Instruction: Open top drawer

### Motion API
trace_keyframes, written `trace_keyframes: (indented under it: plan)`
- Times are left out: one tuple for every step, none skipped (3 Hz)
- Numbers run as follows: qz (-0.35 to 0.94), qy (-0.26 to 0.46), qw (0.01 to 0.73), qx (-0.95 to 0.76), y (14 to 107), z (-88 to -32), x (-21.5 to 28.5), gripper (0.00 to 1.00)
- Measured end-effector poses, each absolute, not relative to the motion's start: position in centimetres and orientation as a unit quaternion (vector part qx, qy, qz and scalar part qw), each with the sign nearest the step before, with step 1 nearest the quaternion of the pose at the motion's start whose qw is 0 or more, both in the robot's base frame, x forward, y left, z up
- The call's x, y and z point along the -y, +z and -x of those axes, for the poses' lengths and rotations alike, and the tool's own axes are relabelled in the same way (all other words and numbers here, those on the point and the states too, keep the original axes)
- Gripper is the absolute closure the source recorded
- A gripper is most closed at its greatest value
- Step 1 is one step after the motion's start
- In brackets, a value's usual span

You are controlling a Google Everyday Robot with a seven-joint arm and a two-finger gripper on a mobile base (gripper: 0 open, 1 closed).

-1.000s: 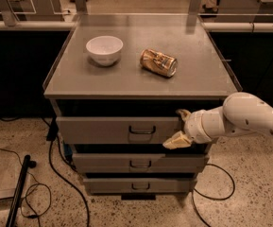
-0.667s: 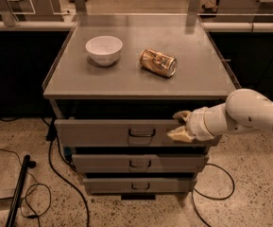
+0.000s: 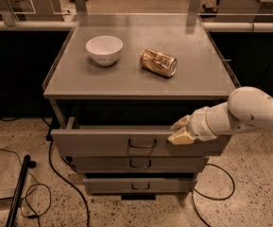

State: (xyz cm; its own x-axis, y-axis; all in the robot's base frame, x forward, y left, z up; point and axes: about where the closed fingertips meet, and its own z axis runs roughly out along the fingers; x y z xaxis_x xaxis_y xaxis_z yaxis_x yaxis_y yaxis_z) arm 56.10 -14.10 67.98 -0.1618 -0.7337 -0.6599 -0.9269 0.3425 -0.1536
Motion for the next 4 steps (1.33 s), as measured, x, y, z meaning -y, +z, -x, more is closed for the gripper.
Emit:
trace_keyframes:
  plan:
    - [0.549,0.144,0.335,-0.752,67.8,-54.7,14.5,1.0]
    - [0.537,0.144,0.336,-0.76,67.5,-52.1,15.1,1.0]
    - [0.537,0.144,0.336,-0.76,67.6,-52.1,15.0,1.0]
    - [0.527,0.144,0.336,-0.767,67.3,-50.2,15.4,1.0]
